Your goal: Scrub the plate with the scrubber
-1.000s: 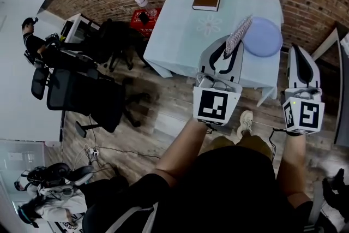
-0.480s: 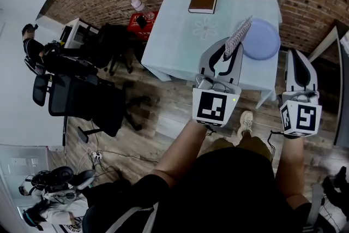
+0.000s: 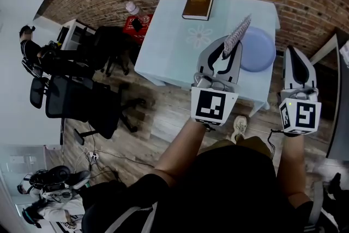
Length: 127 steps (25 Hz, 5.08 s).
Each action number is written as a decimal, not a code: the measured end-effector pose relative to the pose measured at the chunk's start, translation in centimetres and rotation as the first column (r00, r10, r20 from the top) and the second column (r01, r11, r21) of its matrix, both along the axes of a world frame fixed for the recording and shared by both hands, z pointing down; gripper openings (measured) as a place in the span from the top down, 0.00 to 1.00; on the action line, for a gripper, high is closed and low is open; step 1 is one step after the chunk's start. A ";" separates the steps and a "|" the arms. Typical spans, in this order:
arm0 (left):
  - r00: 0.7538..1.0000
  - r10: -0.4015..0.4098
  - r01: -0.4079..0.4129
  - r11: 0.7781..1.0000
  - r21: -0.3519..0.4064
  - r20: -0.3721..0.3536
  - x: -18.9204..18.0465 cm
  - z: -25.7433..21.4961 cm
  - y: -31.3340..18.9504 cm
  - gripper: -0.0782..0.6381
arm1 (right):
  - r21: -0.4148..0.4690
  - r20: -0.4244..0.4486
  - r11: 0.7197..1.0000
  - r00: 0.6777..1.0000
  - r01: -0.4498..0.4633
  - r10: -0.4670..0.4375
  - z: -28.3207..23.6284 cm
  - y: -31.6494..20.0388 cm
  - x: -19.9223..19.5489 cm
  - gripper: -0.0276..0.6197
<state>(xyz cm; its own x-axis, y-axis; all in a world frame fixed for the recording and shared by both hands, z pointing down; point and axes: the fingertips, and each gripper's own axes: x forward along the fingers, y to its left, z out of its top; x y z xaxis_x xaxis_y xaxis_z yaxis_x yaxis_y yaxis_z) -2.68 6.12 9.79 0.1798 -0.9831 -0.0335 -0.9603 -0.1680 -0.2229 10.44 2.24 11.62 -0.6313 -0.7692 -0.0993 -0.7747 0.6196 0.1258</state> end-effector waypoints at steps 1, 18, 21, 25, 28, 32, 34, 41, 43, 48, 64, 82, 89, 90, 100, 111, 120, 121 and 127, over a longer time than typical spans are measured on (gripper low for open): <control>1.000 -0.005 0.005 1.000 0.002 0.000 0.0 0.0 -0.8 0.78 | 0.004 -0.001 1.000 1.000 0.001 -0.001 -0.1 -0.9 0.1 0.90; 1.000 0.008 -0.008 1.000 -0.010 0.008 0.2 0.7 -7.7 0.78 | -0.005 0.013 1.000 1.000 -0.027 0.027 -0.2 -8.2 0.6 0.90; 1.000 0.021 -0.021 1.000 -0.012 0.005 -0.2 0.8 -8.5 0.78 | -0.017 0.009 0.998 0.999 -0.053 0.053 0.1 -8.9 0.5 0.90; 0.998 0.058 -0.058 0.998 -0.023 -0.002 -1.3 1.4 -10.0 0.78 | -0.028 0.002 0.996 0.997 -0.081 0.081 0.6 -9.4 -0.7 0.90; 0.996 0.093 -0.093 0.994 -0.053 -0.001 -2.3 2.5 -11.7 0.78 | -0.041 -0.019 0.992 0.992 -0.123 0.123 1.2 -10.3 -1.6 0.90; 0.987 0.162 -0.163 0.983 -0.089 -0.026 -3.2 4.1 -14.0 0.78 | -0.052 -0.016 0.982 0.983 -0.183 0.182 1.8 -11.8 -2.4 0.90; 0.979 0.201 -0.202 0.976 -0.076 -0.024 -3.6 4.5 -15.3 0.78 | -0.071 -0.017 0.972 0.975 -0.224 0.223 2.3 -12.7 -2.9 0.90; 0.946 0.316 -0.323 0.939 -0.114 -0.078 -4.2 7.5 -17.8 0.78 | -0.123 -0.043 0.933 0.941 -0.338 0.335 5.0 -13.3 -4.4 0.90; 0.942 0.326 -0.334 0.934 -0.127 -0.080 -3.8 8.5 -18.5 0.78 | -0.142 -0.062 0.929 0.940 -0.341 0.336 6.3 -13.4 -4.4 0.90; 0.944 0.321 -0.329 0.921 -0.207 -0.073 -2.2 12.3 -19.7 0.78 | -0.230 -0.053 0.910 0.938 -0.345 0.342 10.4 -14.8 -2.7 0.90; 0.946 0.316 -0.320 0.867 -0.382 -0.074 1.8 23.9 -19.5 0.78 | -0.542 -0.081 0.782 0.945 -0.308 0.316 26.3 -15.5 1.6 0.90; 0.906 0.361 -0.422 0.731 -0.536 -0.222 6.8 32.3 -16.6 0.78 | -0.802 -0.035 0.577 0.975 -0.158 0.219 36.8 -14.5 0.8 0.82; 0.881 0.359 -0.472 0.658 -0.586 -0.307 9.0 34.3 -15.5 0.78 | -0.814 -0.013 0.566 0.979 -0.129 0.203 36.8 -14.4 1.0 0.82; 0.880 0.361 -0.476 0.660 -0.582 -0.310 9.2 34.3 -15.6 0.78 | -0.815 -0.014 0.565 0.979 -0.130 0.204 36.8 -14.5 1.0 0.82; 0.885 0.346 -0.466 0.666 -0.582 -0.313 10.0 34.8 -17.6 0.78 | -0.813 -0.008 0.570 0.982 -0.117 0.191 36.8 -14.9 1.1 0.83; 0.895 0.358 -0.445 0.684 -0.577 -0.265 10.2 35.0 -20.8 0.78 | -0.806 -0.039 0.570 0.976 -0.158 0.215 36.8 -15.7 1.1 0.85; 0.903 0.362 -0.427 0.702 -0.570 -0.231 10.0 35.3 -23.2 0.78 | -0.785 -0.083 0.584 0.968 -0.209 0.235 36.7 -16.2 1.3 0.86; 0.905 0.359 -0.424 0.704 -0.570 -0.230 9.9 35.3 -23.5 0.78 | -0.782 -0.088 0.584 0.966 -0.218 0.243 36.7 -16.3 1.3 0.86; 0.912 0.348 -0.409 0.722 -0.558 -0.217 9.4 35.6 -25.2 0.78 | -0.768 -0.115 0.585 0.955 -0.261 0.275 36.5 -17.3 1.5 0.88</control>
